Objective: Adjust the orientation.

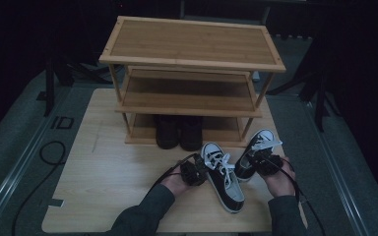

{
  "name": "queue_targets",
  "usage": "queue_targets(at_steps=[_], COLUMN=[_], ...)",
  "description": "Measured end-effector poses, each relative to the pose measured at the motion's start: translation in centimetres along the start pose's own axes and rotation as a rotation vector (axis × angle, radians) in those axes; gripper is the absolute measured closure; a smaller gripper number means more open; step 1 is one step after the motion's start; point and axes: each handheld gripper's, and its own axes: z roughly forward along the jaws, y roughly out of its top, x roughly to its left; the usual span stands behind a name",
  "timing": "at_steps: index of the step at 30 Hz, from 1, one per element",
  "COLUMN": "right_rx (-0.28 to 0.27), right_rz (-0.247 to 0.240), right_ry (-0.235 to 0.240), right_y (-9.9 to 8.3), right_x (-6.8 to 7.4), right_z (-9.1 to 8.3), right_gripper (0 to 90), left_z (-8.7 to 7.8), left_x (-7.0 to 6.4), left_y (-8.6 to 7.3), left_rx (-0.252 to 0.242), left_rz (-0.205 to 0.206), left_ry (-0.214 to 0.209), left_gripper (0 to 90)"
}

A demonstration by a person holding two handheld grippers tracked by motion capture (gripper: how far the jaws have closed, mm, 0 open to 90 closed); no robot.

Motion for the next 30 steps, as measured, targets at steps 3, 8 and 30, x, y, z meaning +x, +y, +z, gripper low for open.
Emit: queue_targets(at_steps=[3, 8, 30], right_rx=[0.004, -0.020, -0.040], right_rz=[0.018, 0.051, 0.201], right_ry=[-0.025, -0.023, -0.092], right_y=[-0.9, -2.2, -3.7], right_x=[-0.4, -1.4, -4.4], right_z=[-0.7, -1.9, -3.9], right_gripper=[90.0, 90.0, 74.8], left_z=[0.0, 0.0, -0.2], left_x=[0.1, 0.2, 0.7], left_y=[0.0, -0.1, -0.4], left_rx=[0.003, -0.001, -0.001], left_rz=[0.000, -0.010, -0.017], left_ry=[0.001, 0.001, -0.005], left_gripper=[86.8, 86.7, 85.1])
